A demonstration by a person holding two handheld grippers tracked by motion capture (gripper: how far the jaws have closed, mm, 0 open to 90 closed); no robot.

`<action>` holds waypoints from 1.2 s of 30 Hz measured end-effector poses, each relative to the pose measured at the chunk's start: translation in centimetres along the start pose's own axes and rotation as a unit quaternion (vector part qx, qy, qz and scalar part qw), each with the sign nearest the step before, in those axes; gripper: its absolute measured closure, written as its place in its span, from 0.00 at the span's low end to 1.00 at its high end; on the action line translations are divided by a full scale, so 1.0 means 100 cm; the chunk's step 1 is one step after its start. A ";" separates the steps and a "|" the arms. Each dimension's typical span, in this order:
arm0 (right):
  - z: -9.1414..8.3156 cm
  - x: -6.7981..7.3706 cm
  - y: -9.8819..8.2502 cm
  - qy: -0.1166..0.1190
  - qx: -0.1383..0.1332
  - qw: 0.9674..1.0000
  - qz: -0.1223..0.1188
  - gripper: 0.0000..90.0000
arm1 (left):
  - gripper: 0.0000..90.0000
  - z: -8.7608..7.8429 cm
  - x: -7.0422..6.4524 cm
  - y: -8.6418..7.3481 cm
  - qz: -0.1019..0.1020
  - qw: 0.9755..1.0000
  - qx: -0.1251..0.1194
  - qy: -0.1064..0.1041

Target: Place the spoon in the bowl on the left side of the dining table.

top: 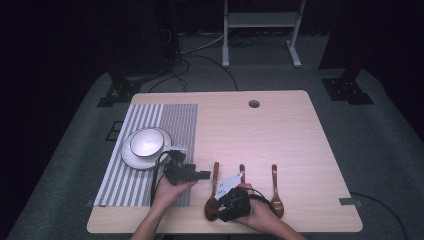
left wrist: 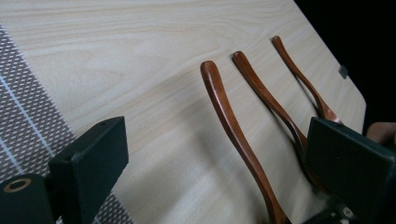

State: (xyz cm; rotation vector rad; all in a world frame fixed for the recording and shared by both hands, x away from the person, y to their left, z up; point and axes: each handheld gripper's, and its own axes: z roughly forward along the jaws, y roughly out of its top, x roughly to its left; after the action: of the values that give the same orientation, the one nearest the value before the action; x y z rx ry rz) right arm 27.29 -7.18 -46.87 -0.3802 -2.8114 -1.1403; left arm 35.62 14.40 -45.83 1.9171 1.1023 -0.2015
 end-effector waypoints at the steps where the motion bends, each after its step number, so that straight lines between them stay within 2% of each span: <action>1: 0.000 0.000 0.000 0.000 0.000 1.000 0.000 0.73 | 0.07 0.000 0.000 0.000 0.000 1.000 0.000 0.000; 6: 0.000 0.001 0.000 -0.002 0.000 1.000 -0.012 0.73 | 0.09 0.009 -0.004 0.004 -0.007 1.000 0.001 0.008; 7: 0.000 0.001 0.000 -0.003 0.000 1.000 -0.014 0.73 | 0.14 0.010 -0.004 0.005 -0.008 1.000 -0.001 0.009; 9: 0.000 0.002 0.000 -0.004 0.000 1.000 -0.016 0.73 | 0.15 0.012 -0.005 0.006 -0.012 1.000 -0.001 0.012; 10: 0.000 0.002 0.000 -0.004 0.000 1.000 -0.017 0.73 | 0.20 0.014 -0.007 0.007 -0.007 1.000 -0.001 0.012; 12: 0.000 0.002 0.000 -0.004 0.000 1.000 -0.017 0.74 | 0.22 0.015 -0.008 0.007 -0.007 1.000 -0.001 0.015; 17: 0.000 0.002 0.000 -0.007 0.002 1.000 -0.025 0.74 | 0.32 0.022 -0.008 0.009 -0.012 1.000 0.009 0.021; 18: 0.000 0.002 0.001 -0.008 0.003 1.000 -0.027 0.74 | 0.34 0.025 -0.007 0.010 -0.015 0.999 0.017 0.023; 22: 0.000 0.003 0.001 -0.009 0.003 1.000 -0.030 0.74 | 0.40 0.030 -0.006 0.010 -0.015 0.999 0.023 0.020; 26: 0.000 0.003 0.001 -0.010 0.003 0.999 -0.033 0.74 | 0.54 0.038 -0.004 0.011 -0.016 0.999 0.035 0.003; 29: 0.000 0.003 0.001 -0.010 0.003 0.999 -0.035 0.74 | 0.65 0.040 -0.003 0.011 -0.019 0.999 0.036 -0.006; 30: 0.000 0.003 0.000 -0.010 0.002 0.999 -0.034 0.74 | 0.69 0.041 -0.002 0.011 -0.024 0.999 0.033 -0.018; 32: 0.000 0.002 0.000 -0.008 0.002 0.999 -0.032 0.74 | 0.76 0.041 -0.002 0.010 -0.023 0.999 0.032 -0.026; 34: 0.000 0.002 0.000 -0.008 0.002 0.999 -0.032 0.74 | 0.77 0.040 -0.002 0.011 -0.024 0.999 0.032 -0.028; 36: 0.000 0.002 0.001 -0.008 0.003 0.999 -0.036 0.74 | 0.80 0.039 -0.001 0.011 -0.032 0.998 0.030 -0.040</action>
State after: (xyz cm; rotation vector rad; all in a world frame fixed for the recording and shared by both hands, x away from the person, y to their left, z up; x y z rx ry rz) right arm 27.07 -7.07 -46.81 -0.2916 -2.8635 -1.1473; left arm 37.44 11.14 -47.48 1.9112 1.1161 -0.3482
